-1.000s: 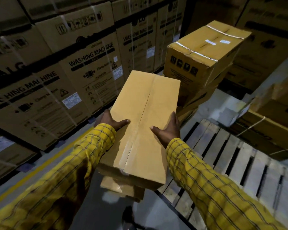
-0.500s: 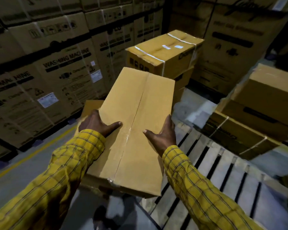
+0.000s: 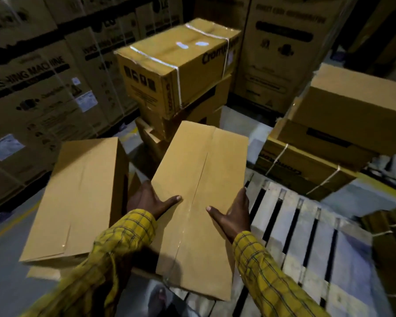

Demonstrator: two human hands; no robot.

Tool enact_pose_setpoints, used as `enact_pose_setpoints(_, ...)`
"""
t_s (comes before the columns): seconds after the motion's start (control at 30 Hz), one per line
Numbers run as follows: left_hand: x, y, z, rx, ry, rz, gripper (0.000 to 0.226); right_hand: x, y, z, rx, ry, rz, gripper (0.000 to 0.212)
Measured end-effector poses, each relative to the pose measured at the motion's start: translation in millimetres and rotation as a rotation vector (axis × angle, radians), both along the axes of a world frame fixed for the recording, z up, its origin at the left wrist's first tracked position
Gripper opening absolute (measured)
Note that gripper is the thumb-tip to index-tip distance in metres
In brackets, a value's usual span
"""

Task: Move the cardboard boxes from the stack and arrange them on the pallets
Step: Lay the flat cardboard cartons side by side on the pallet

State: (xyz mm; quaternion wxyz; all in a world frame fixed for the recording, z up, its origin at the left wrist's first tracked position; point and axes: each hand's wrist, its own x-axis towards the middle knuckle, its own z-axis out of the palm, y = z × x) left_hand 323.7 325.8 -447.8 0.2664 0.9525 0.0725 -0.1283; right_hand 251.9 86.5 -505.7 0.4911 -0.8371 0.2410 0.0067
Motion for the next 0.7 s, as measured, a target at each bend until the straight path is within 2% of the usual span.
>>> enact_pose_setpoints(0.2, 63, -31, -153, -0.059, 0.04, -0.079, 0.106, 39, -24, -142, 0.043, 0.042, -0.059, 0.136)
enact_pose_setpoints(0.43, 145, -54, -339, -0.158, 0.053, -0.21, 0.11, 104, -52, -307, -0.044, 0.062, -0.08, 0.133)
enact_pose_setpoints(0.57, 190, -63, -417, -0.237, 0.079, -0.293, 0.107, 142, -74, -390, -0.038, 0.077, -0.083, 0.136)
enact_pose_setpoints(0.7, 203, -51, -476, -0.318, 0.203, -0.402, 0.123, 150, -83, -446, -0.057, 0.129, -0.009, 0.129)
